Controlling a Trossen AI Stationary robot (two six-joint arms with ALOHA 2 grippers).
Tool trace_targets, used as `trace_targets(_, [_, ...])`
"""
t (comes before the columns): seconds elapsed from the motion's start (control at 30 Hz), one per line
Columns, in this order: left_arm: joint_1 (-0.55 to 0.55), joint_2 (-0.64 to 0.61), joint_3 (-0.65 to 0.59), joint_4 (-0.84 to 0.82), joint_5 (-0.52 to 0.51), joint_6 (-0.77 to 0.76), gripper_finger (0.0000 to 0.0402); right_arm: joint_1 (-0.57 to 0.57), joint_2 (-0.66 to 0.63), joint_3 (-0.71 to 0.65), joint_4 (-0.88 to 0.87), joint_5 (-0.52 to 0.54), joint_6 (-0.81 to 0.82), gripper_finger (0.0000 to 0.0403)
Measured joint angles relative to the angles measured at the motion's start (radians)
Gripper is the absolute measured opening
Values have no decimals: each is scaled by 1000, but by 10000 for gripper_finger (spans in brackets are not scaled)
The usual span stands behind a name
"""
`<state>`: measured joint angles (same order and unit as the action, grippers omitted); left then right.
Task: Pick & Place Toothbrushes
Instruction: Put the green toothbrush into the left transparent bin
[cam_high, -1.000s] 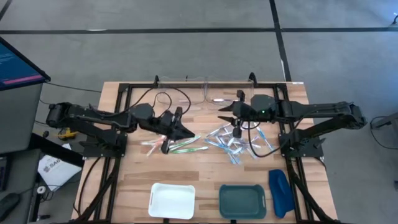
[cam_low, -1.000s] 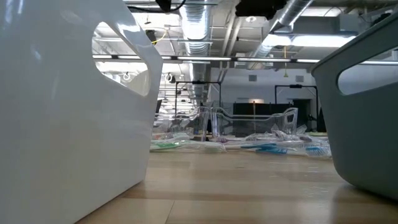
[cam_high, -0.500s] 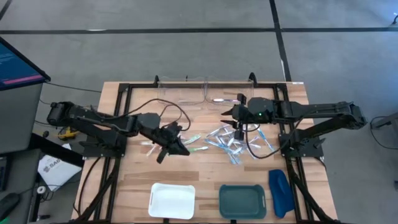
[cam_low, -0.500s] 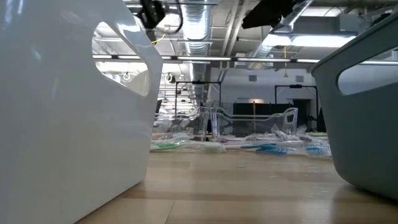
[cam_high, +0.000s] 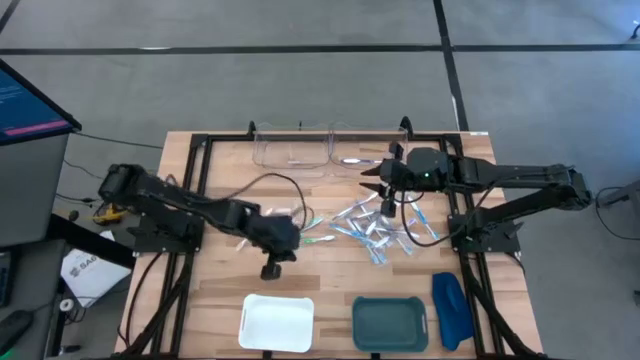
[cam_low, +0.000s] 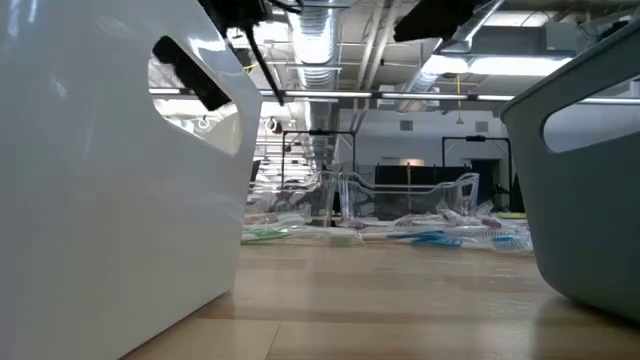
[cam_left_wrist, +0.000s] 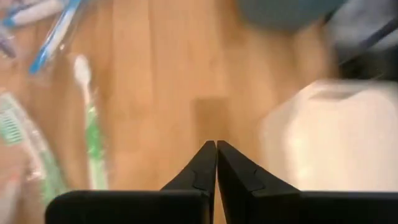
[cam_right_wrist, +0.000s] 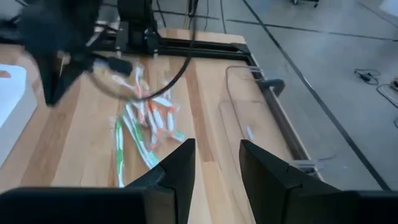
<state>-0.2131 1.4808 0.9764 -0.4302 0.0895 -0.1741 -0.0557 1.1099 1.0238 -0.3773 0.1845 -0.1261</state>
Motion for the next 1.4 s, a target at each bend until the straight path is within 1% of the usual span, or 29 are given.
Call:
trace_targets(0.1, [-11, 67, 31, -26, -126, 66, 8, 0, 1, 0, 1, 0, 3, 118])
trace_targets(0.2, [0, 105, 52, -15, -191, 121, 10, 1, 1, -1, -15, 0, 3, 118])
trace_targets(0.27, [11, 124, 52, -11, -209, 162, 18, 1, 1, -1, -36, 0, 5, 118])
trace_targets(0.33, [27, 144, 52, -10, -218, 174, 35, 1, 2, -1, -60, 0, 14, 118])
trace_targets(0.5, [56, 217, 51, 3, -217, 157, 99, 1, 2, -1, -95, 14, 46, 118])
trace_targets(0.57, [57, 240, 51, 21, -217, 170, 119, 1, 0, -1, -99, 68, 71, 118])
trace_targets(0.7, [51, 263, 51, 43, -216, 196, 141, 0, -22, -2, -100, 242, 161, 118])
trace_targets(0.77, [50, 262, 51, 48, -222, 197, 145, 0, -47, -31, -51, 302, 187, 118])
trace_targets(0.83, [51, 262, 51, 52, -226, 196, 147, 0, -80, -84, 64, 313, 177, 118])
trace_targets(0.9, [51, 262, 51, 56, -241, 196, 147, 1, -133, -172, 258, 303, 133, 118])
trace_targets(0.97, [51, 262, 51, 63, -241, 196, 147, -2, -198, -274, 480, 243, 78, 118])
trace_targets(1.03, [54, 262, 51, 79, -241, 196, 148, -16, -260, -348, 582, 176, 54, 118])
trace_targets(1.1, [57, 262, 51, 91, -241, 196, 148, -28, -321, -383, 565, 110, 35, 118])
trace_targets(1.17, [64, 262, 51, 98, -241, 196, 147, -29, -372, -391, 499, 39, 21, 118])
trace_targets(1.23, [73, 263, 51, 105, -241, 192, 148, -22, -414, -392, 422, -7, 13, 118])
trace_targets(1.4, [104, 284, 51, 127, -231, 184, 147, 8, -459, -393, 357, -18, 14, 118])
